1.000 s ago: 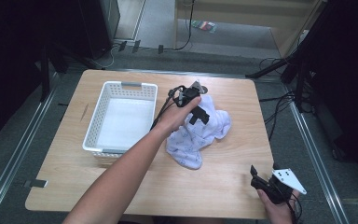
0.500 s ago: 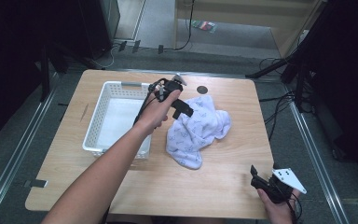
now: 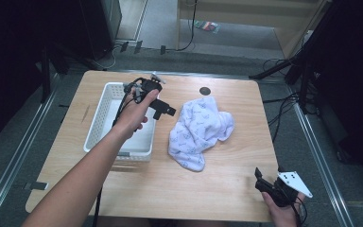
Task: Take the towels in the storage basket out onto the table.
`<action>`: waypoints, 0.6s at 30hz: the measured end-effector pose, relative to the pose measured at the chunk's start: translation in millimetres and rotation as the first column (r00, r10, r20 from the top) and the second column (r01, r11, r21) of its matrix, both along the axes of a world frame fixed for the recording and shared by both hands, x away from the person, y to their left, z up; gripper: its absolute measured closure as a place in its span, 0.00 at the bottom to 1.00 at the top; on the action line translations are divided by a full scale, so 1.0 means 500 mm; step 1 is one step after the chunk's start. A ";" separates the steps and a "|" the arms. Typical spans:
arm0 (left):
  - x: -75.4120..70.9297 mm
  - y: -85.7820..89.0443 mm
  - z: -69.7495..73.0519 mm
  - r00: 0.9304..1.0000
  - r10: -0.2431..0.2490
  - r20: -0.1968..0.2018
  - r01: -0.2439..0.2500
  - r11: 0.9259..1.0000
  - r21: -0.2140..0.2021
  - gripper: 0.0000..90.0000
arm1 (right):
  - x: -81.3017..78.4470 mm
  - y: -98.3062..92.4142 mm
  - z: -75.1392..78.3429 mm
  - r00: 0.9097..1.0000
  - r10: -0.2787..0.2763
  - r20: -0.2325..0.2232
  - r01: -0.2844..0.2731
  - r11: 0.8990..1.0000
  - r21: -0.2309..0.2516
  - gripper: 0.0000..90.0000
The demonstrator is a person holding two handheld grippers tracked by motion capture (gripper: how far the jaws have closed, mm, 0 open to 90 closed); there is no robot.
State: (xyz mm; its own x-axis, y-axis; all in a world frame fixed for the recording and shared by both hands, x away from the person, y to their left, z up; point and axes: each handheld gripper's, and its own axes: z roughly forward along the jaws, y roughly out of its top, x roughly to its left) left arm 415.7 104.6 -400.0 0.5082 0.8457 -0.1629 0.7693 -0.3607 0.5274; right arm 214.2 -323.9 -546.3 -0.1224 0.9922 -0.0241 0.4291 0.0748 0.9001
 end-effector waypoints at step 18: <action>-0.067 0.136 -0.008 0.996 0.082 0.034 -0.083 0.996 0.040 0.00 | 0.000 -0.002 0.000 1.000 -0.003 -0.004 0.003 1.000 0.005 0.19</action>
State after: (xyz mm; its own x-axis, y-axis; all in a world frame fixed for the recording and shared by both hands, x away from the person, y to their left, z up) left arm 382.2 172.7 -403.8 0.4411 0.8904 -0.1118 0.7799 -0.3187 0.5387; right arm 214.1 -325.1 -546.2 -0.1191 0.9927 -0.0187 0.4326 0.0688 0.8990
